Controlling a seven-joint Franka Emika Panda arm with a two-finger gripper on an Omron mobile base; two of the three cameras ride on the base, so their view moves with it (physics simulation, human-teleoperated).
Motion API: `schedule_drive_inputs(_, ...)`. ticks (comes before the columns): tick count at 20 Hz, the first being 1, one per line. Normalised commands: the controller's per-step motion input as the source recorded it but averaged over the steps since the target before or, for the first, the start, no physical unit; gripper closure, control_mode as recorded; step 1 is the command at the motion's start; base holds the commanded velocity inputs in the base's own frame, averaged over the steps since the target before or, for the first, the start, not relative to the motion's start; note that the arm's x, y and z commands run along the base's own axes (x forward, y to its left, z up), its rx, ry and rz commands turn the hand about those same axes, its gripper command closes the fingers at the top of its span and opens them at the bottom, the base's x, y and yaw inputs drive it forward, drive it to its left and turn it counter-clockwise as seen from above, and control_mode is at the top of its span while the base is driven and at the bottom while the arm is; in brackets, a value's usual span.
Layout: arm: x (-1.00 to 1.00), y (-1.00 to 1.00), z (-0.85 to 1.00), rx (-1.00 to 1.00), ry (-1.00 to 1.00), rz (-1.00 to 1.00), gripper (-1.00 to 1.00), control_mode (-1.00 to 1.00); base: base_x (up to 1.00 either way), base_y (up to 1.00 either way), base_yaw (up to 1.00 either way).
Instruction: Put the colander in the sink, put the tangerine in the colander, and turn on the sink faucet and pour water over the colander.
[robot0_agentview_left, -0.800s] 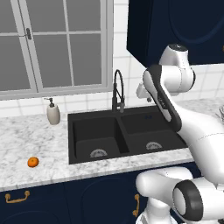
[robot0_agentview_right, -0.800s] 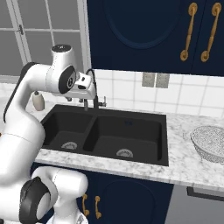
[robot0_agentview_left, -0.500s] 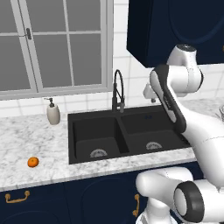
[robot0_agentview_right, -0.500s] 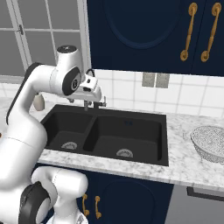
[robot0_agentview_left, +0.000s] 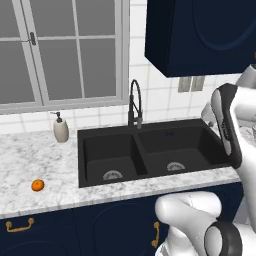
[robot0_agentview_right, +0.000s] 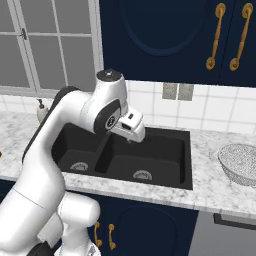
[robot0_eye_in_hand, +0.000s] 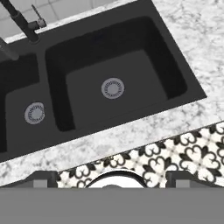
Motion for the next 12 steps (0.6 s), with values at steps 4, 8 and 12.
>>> schedule_drive_inputs(4, -0.53, -0.97, -0.19, 0.18, -0.02, -0.42, -1.00, -1.00, 0.00, 0.00, 0.00)
schedule_drive_inputs(8, -0.39, -0.89, -0.15, 0.14, 0.01, -0.45, -1.00, -1.00, 0.00, 0.00, 0.00)
schedule_drive_inputs(12, -0.11, -0.74, -0.04, 0.10, 0.00, -0.44, -1.00, -1.00, 0.00, 0.00, 0.00)
